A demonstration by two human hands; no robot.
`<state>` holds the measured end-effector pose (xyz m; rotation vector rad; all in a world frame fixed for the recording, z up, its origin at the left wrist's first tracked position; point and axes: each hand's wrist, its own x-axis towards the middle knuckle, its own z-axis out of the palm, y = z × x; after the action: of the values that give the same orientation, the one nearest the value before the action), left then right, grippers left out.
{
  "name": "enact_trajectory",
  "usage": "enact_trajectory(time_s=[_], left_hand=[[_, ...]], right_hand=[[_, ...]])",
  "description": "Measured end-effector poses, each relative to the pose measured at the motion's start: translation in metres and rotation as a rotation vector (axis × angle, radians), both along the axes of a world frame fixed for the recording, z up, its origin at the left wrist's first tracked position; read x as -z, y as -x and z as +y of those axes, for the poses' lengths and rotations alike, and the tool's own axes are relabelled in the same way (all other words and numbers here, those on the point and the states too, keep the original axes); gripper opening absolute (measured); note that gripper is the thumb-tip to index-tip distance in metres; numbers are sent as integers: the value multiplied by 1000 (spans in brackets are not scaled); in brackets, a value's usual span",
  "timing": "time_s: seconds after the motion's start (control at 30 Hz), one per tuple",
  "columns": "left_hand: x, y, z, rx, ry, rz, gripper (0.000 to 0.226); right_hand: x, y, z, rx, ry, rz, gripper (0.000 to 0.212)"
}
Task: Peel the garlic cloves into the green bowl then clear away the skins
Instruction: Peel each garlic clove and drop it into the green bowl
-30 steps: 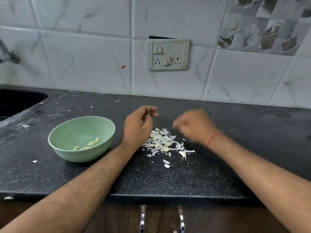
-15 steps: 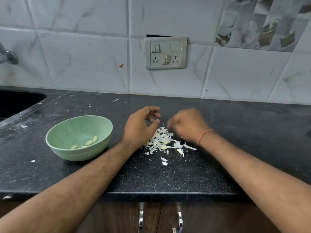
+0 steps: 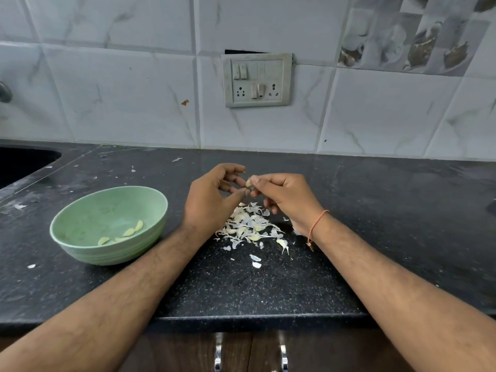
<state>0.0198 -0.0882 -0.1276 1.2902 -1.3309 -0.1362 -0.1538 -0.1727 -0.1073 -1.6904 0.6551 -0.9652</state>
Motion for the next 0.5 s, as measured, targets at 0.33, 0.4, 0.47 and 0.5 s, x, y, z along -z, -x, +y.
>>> enact_trajectory(time_s=[0.33, 0.4, 0.47, 0.5], left_hand=[[-2, 2, 1, 19, 51, -19, 39], [-2, 2, 0, 20, 61, -29, 37], [-1, 0, -2, 19, 68, -35, 35], [0, -1, -2, 21, 66, -36, 35]], right_hand=[[3, 2, -9, -107, -72, -67, 22], [3, 3, -12, -102, -66, -56, 22], [3, 3, -15, -96, -62, -45, 20], [4, 3, -17, -97, -54, -33, 18]])
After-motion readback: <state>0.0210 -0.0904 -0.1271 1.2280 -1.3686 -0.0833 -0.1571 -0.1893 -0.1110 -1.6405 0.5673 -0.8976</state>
